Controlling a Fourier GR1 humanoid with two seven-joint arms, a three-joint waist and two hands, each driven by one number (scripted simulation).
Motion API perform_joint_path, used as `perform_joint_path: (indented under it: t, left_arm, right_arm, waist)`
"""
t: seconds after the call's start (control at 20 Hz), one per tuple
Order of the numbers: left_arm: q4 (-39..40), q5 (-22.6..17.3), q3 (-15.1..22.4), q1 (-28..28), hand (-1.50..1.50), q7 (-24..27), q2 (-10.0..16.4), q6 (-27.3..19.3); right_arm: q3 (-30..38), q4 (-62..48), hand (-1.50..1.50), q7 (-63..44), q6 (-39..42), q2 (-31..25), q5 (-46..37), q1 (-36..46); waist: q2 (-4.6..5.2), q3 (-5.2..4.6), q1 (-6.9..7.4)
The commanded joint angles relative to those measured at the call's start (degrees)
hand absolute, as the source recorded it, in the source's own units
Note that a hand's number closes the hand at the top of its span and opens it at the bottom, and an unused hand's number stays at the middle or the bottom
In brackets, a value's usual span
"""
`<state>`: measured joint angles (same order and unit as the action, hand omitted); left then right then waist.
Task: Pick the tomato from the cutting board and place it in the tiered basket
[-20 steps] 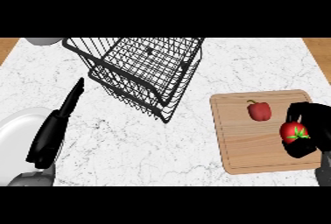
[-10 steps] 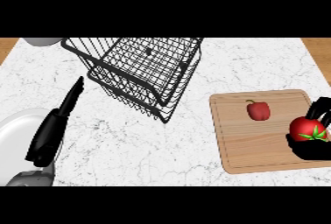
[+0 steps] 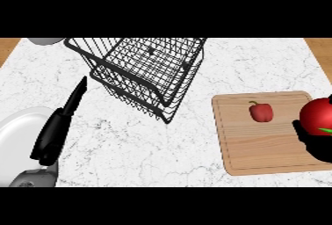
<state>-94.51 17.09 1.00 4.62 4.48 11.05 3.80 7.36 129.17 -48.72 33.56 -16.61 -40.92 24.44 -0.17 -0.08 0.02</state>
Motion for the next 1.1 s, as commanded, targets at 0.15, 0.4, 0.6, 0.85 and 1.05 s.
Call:
perform_joint_path:
  t: [0.15,0.4,0.6,0.85,1.05]
  left_arm:
    - [-1.2,0.0,0.1,-0.6,0.00,-0.5,0.4,1.5]
    - [2.2,-0.2,-1.0,2.3,0.00,-0.5,0.2,1.3]
    - [-0.3,-0.1,-0.3,2.7,0.00,-2.3,-0.3,1.5]
    - [-2.3,2.1,2.1,0.2,0.00,-2.4,-1.8,0.4]
    - [-0.7,1.0,0.2,1.1,0.00,-1.0,-1.0,0.7]
  right_arm:
    - [-8.1,-8.5,1.50,-12.0,0.7,5.0,-2.4,21.8]
    - [-5.3,-18.6,1.50,-17.1,1.4,8.0,-1.1,36.0]
    - [-6.2,-30.1,1.50,-16.7,-4.3,12.1,-6.0,43.5]
    - [-2.0,-46.3,1.50,-10.9,-12.2,14.5,-8.2,48.9]
    - [-2.5,-55.2,1.50,-9.9,-17.3,16.5,-8.1,51.5]
  waist:
    - [0.07,-0.02,0.88]
    - [0.03,-0.06,0.52]
    - [0.14,-0.04,1.04]
    - [0.46,0.00,1.76]
    - [0.43,0.00,1.47]
